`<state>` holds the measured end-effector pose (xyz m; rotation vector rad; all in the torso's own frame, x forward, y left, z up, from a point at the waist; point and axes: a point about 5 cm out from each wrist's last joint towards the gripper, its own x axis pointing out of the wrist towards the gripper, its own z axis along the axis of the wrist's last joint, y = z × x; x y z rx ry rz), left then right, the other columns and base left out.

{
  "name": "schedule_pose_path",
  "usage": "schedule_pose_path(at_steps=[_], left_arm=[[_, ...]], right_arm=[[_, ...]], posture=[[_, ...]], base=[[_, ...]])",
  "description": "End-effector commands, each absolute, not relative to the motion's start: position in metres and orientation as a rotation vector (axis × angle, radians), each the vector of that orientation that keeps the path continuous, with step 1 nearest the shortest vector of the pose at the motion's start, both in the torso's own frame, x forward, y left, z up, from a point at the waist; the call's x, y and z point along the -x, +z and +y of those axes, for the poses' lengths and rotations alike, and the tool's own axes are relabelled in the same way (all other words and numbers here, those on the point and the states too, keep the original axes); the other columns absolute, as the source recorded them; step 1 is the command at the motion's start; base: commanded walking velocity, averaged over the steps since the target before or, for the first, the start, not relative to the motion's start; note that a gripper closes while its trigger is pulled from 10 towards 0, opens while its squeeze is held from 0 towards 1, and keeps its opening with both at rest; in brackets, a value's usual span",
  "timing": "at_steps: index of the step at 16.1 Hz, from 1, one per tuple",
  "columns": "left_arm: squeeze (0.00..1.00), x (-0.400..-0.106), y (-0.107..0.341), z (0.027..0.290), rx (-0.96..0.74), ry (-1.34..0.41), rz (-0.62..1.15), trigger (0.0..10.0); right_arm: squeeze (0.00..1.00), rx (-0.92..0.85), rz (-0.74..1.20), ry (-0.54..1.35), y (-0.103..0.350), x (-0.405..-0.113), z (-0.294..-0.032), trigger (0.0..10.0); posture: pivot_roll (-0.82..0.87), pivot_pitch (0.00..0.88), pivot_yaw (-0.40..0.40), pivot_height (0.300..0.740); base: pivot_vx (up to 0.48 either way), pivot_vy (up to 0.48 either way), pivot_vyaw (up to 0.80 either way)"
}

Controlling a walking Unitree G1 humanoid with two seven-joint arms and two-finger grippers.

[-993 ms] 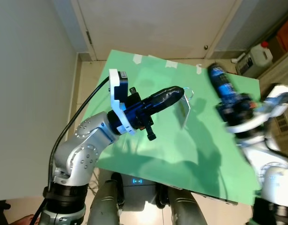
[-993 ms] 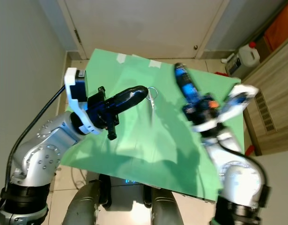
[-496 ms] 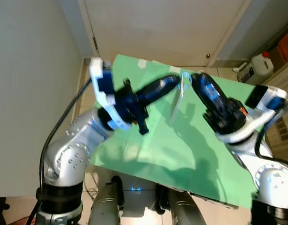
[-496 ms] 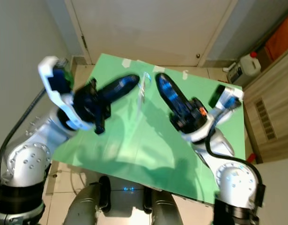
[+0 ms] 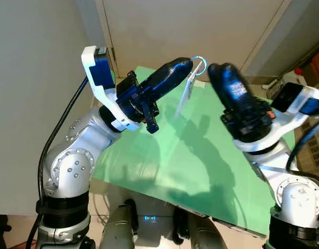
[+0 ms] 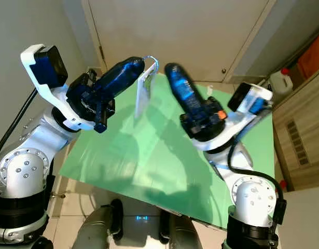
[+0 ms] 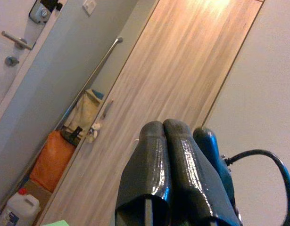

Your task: Hang keys on a hook

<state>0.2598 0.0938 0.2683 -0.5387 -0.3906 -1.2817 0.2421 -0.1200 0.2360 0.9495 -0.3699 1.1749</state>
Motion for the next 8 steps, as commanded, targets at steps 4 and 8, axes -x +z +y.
schedule_pose_path(at_steps=[4, 8], left_arm=[[0.0, -0.2549, 0.2759, 0.0907, 0.538, -1.318, -0.41, 10.0], [0.0, -0.2542, 0.2767, 0.0904, 0.539, -1.319, -0.408, 10.0]], right_arm=[[0.0, -0.904, -0.392, 1.179, 0.2426, -0.2388, -0.1128, 10.0], [0.0, -0.951, -0.434, 1.164, 0.2448, -0.2396, -0.1132, 0.0]], posture=[[0.05, 0.191, -0.031, 0.74], [0.05, 0.191, -0.031, 0.74]], base=[[0.0, 0.0, 0.0], [0.0, 0.0, 0.0]])
